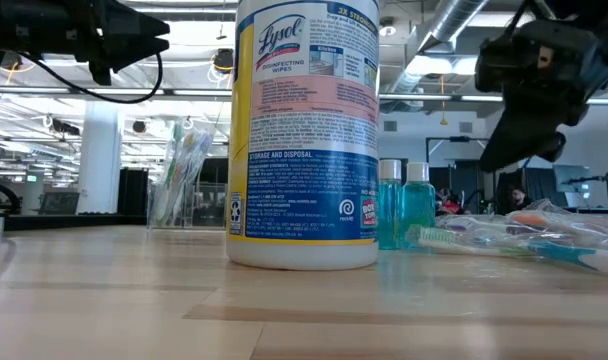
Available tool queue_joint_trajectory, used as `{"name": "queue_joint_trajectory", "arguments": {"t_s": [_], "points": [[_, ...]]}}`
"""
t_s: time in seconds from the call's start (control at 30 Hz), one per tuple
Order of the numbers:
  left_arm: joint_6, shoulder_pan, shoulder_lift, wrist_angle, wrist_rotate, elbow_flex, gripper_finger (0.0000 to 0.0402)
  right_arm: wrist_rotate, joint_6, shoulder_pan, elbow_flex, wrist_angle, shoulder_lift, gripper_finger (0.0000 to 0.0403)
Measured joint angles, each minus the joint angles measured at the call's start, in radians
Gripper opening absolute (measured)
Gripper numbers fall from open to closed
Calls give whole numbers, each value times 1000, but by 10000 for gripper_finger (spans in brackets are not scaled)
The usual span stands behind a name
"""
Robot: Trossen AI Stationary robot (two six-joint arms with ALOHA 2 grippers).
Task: Pick & Place toothbrushing station
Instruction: Put the purple toothbrush into the transparent organizer
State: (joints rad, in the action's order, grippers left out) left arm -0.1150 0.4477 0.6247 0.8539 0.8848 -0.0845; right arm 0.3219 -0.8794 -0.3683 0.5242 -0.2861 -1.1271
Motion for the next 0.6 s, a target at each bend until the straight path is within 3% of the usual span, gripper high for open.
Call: {"name": "queue_joint_trajectory", "arguments": {"t_s": [0.6], "points": [[0,0,0,-1,0,0,153,-85,-90,4,259,-288,-333,54]]}}
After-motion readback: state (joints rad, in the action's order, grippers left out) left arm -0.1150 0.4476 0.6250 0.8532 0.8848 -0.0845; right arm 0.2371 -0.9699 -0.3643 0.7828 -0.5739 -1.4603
